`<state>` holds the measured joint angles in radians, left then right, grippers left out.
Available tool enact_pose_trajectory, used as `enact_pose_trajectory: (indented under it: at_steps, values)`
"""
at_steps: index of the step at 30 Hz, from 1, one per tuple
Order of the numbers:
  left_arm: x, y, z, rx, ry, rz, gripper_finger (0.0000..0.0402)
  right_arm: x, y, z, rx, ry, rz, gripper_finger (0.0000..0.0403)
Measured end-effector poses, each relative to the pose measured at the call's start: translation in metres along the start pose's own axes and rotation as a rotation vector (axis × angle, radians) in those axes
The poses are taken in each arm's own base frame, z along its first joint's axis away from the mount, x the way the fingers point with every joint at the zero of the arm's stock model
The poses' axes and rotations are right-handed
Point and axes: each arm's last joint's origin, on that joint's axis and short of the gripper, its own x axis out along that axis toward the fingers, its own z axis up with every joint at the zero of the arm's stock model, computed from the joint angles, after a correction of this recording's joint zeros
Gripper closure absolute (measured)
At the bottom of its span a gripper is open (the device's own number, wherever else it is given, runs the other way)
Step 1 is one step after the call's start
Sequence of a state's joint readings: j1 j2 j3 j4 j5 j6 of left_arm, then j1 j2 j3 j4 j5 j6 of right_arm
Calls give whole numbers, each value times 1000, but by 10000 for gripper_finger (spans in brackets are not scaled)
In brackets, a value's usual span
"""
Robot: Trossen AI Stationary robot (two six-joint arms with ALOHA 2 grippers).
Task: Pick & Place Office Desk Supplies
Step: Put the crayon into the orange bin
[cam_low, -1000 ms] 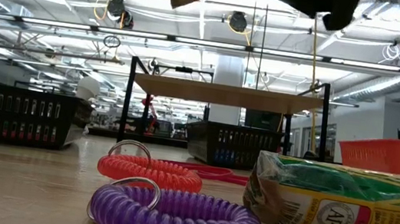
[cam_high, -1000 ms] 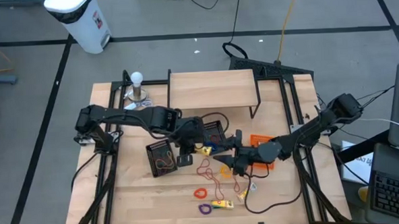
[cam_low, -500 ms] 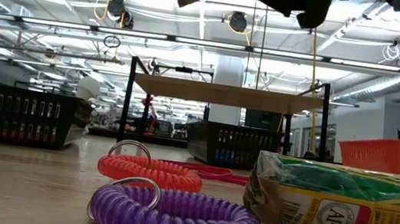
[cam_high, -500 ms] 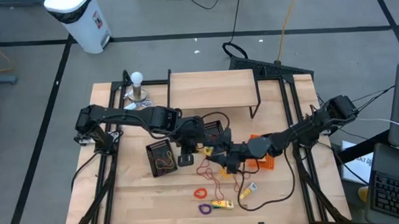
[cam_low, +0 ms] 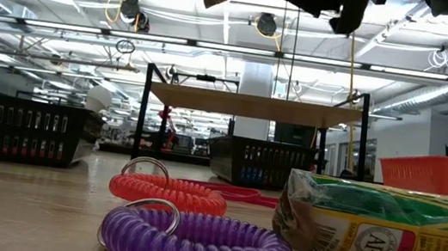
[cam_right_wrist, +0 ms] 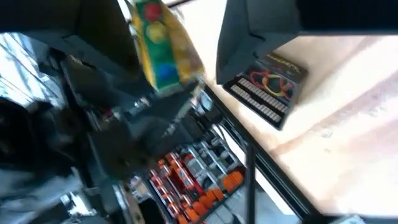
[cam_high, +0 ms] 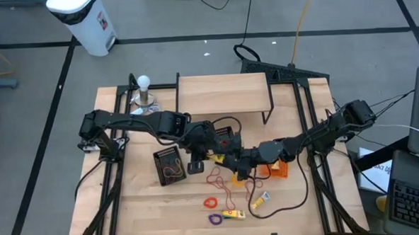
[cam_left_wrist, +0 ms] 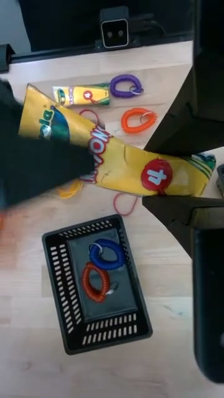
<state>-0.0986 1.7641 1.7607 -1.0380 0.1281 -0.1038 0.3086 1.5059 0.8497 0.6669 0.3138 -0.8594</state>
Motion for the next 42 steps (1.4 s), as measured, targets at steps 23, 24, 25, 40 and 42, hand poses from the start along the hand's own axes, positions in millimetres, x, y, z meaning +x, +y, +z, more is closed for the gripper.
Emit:
enact_pose_trajectory:
  at_steps: [23, 24, 25, 40, 42]
  values:
    - [0, -8, 1, 90, -23, -34, 313, -3, 3, 4, 84, -4, 19, 345]
    - [0, -9, 1, 100, -24, -36, 311, -3, 3, 5, 84, -9, 19, 343]
    - [-1, -11, 1, 114, -24, -41, 306, -4, 3, 6, 85, -11, 18, 340]
    - [-20, -19, -20, 157, 116, -123, 98, -32, 11, 34, 70, 73, -34, 341]
    - [-35, -22, -21, 195, 61, -123, 92, -43, 9, 42, 85, 84, -43, 344]
